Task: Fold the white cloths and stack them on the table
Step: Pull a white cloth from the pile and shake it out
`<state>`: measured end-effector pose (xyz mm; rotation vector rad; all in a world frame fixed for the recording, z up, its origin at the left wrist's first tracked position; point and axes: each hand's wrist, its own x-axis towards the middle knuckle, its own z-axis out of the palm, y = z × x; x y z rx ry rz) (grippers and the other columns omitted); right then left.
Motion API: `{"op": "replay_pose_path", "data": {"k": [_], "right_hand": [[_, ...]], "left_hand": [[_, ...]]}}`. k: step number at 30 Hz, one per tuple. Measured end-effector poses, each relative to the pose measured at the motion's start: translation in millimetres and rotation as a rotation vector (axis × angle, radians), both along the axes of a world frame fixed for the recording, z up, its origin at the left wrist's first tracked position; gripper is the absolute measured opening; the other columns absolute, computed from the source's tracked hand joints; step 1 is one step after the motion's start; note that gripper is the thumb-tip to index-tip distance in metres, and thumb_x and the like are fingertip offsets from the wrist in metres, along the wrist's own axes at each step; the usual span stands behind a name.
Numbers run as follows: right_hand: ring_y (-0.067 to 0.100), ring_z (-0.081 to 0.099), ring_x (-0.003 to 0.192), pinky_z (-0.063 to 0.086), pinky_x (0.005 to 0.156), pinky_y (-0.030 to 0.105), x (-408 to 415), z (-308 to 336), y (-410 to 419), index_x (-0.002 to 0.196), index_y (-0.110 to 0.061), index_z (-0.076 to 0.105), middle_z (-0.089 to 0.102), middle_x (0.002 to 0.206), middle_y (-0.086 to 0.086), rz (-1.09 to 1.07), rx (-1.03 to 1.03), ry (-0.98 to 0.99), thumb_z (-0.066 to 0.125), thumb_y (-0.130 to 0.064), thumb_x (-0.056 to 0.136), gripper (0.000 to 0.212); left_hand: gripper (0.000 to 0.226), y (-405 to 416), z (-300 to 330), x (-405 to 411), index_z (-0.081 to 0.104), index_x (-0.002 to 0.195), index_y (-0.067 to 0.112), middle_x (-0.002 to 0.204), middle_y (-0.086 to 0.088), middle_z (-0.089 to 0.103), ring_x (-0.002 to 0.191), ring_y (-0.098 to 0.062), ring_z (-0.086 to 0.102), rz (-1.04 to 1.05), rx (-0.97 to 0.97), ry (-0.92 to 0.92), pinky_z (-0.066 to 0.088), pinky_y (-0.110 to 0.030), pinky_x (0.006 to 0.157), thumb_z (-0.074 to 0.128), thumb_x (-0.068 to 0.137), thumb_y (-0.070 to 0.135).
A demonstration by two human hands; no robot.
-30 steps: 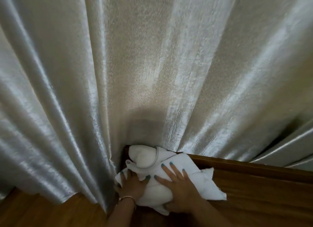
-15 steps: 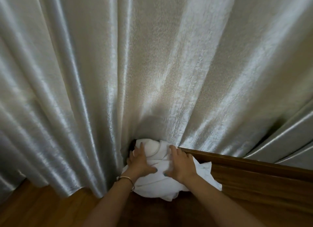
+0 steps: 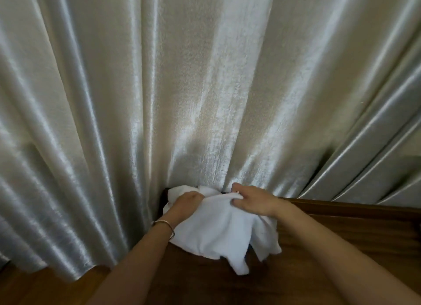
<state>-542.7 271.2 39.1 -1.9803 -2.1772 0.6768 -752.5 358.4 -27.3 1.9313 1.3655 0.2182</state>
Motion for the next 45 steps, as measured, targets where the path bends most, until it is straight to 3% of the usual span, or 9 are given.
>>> {"op": "replay_pose_path", "data": {"k": [3,8,14,19,24,33,36,41,45], "right_hand": [[0.02,0.057,0.087,0.044,0.076,0.04,23,26,-23,0.081,-0.037,0.044,0.056,0.084,-0.011,-0.129,0.113,0.211,0.049,-0.036,0.086,0.007],[0.017,0.056,0.085,0.042,0.07,0.035,45,22,-52,0.091,-0.035,0.041,0.06,0.091,-0.008,-0.125,0.057,-0.13,0.044,-0.047,0.089,0.012],[0.017,0.058,0.083,0.049,0.072,0.04,52,20,-61,0.094,-0.032,0.044,0.058,0.093,-0.001,-0.3,0.28,0.305,0.062,-0.023,0.085,0.022],[0.012,0.057,0.091,0.046,0.07,0.025,59,21,-66,0.112,-0.032,0.042,0.054,0.1,-0.009,-0.601,0.582,0.507,0.066,-0.013,0.084,0.041],[0.021,0.058,0.105,0.05,0.091,0.038,52,35,-70,0.14,-0.023,0.02,0.051,0.119,0.005,-0.707,0.702,0.667,0.06,-0.008,0.09,0.066],[0.003,0.05,0.108,0.041,0.091,0.025,120,118,-120,0.117,-0.042,0.055,0.053,0.121,-0.007,-0.657,0.902,0.494,0.057,-0.017,0.092,0.036],[-0.014,0.046,0.097,0.035,0.082,0.014,124,124,-129,0.105,-0.052,0.057,0.05,0.108,-0.015,-0.595,0.867,0.443,0.059,-0.017,0.09,0.038],[-0.001,0.051,0.096,0.038,0.08,0.014,131,118,-136,0.107,-0.037,0.063,0.05,0.106,0.002,-0.642,0.811,0.47,0.061,-0.013,0.09,0.029],[0.012,0.061,0.099,0.048,0.082,0.027,148,116,-153,0.102,-0.031,0.071,0.066,0.108,-0.002,-0.773,0.807,0.75,0.065,-0.014,0.086,0.024]], "left_hand": [[0.041,3,-3,2,0.045,0.136,0.0,0.141,-0.022,0.047,0.128,-0.031,0.046,-0.001,0.019,0.087,0.032,-0.035,0.106,0.03,0.103,0.02],[0.05,-5,-3,9,0.057,0.126,0.0,0.135,-0.019,0.055,0.125,-0.032,0.05,-0.087,-0.055,0.175,0.039,-0.034,0.101,0.043,0.099,0.039],[0.052,-19,-24,12,0.02,0.15,0.011,0.16,-0.009,0.015,0.147,-0.025,0.01,-0.237,-0.118,0.441,-0.003,-0.045,0.119,0.019,0.104,0.036],[0.062,-25,-43,11,0.016,0.151,0.022,0.161,-0.004,0.001,0.146,-0.033,-0.014,-0.272,-0.068,0.485,0.001,-0.048,0.119,0.039,0.098,0.044],[0.098,-39,-50,20,-0.003,0.151,0.03,0.161,-0.003,-0.012,0.143,-0.04,-0.021,-0.259,0.064,0.639,0.003,-0.061,0.114,0.054,0.08,0.066],[0.078,-48,-61,60,-0.012,0.147,0.042,0.155,-0.02,-0.024,0.137,-0.048,-0.027,-0.043,0.026,0.627,-0.005,-0.06,0.113,0.045,0.094,0.043],[0.078,-53,-51,84,0.011,0.152,0.014,0.159,-0.019,0.001,0.147,-0.036,0.0,0.155,-0.032,0.525,0.007,-0.043,0.118,0.047,0.092,0.049],[0.048,-69,24,180,0.061,0.12,0.022,0.136,-0.014,0.052,0.129,-0.034,0.043,-0.288,0.017,0.32,0.028,-0.046,0.11,0.044,0.084,0.049],[0.06,-96,67,226,0.058,0.122,0.019,0.124,-0.002,0.059,0.117,-0.022,0.053,-0.501,-0.272,-0.05,0.044,-0.034,0.099,0.069,0.064,0.034]]}}
